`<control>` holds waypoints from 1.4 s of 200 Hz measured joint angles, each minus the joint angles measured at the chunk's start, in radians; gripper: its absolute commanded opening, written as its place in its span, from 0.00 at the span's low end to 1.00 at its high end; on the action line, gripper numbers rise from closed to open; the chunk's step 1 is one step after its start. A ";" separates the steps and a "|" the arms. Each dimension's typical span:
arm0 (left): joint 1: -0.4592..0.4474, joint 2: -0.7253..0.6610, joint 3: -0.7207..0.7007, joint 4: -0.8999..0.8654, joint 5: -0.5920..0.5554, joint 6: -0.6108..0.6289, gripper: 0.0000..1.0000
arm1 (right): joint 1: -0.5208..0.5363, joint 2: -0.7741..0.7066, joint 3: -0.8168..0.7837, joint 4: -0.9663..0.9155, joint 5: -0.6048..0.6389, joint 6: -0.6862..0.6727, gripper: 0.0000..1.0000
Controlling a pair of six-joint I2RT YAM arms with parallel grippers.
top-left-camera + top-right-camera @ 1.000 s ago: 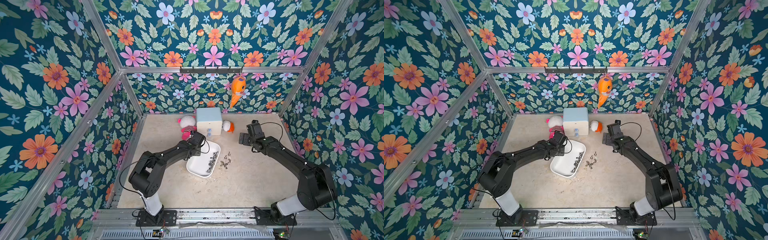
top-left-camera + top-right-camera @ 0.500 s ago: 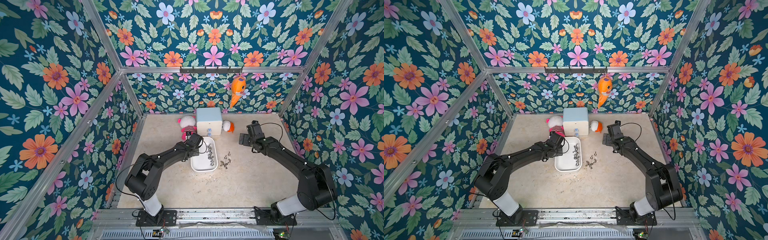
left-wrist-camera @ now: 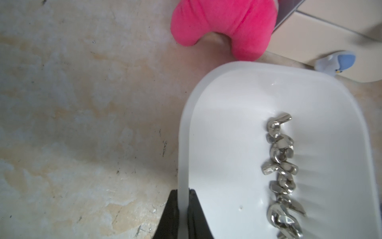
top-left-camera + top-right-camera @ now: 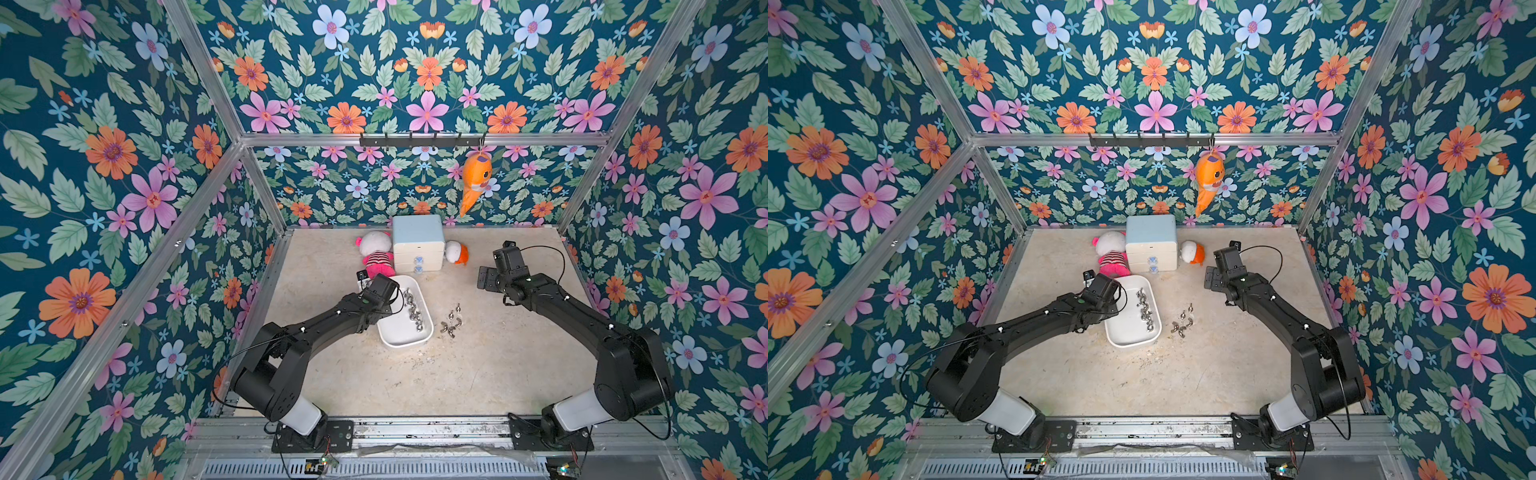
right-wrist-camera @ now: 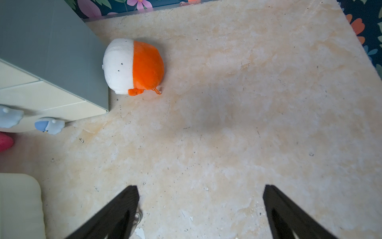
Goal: Take out the wing nut from the storage box
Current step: Adjust the storage box at the center of the board, then pick up the wing nut from the storage box.
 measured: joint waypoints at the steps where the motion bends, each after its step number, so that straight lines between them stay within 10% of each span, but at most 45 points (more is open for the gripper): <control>1: 0.000 0.001 0.000 0.000 0.000 0.000 0.13 | 0.000 0.000 0.000 0.000 0.000 0.000 0.99; 58: -0.004 0.010 0.031 -0.031 -0.004 0.002 0.43 | 0.000 0.000 0.000 0.001 0.000 0.000 0.99; 131: -0.010 -0.048 0.189 -0.141 -0.098 0.139 0.42 | 0.000 0.000 -0.002 0.007 0.000 0.000 0.99; 280: -0.019 0.291 0.371 -0.058 0.185 0.500 0.37 | 0.000 0.012 0.013 0.007 0.002 -0.001 0.99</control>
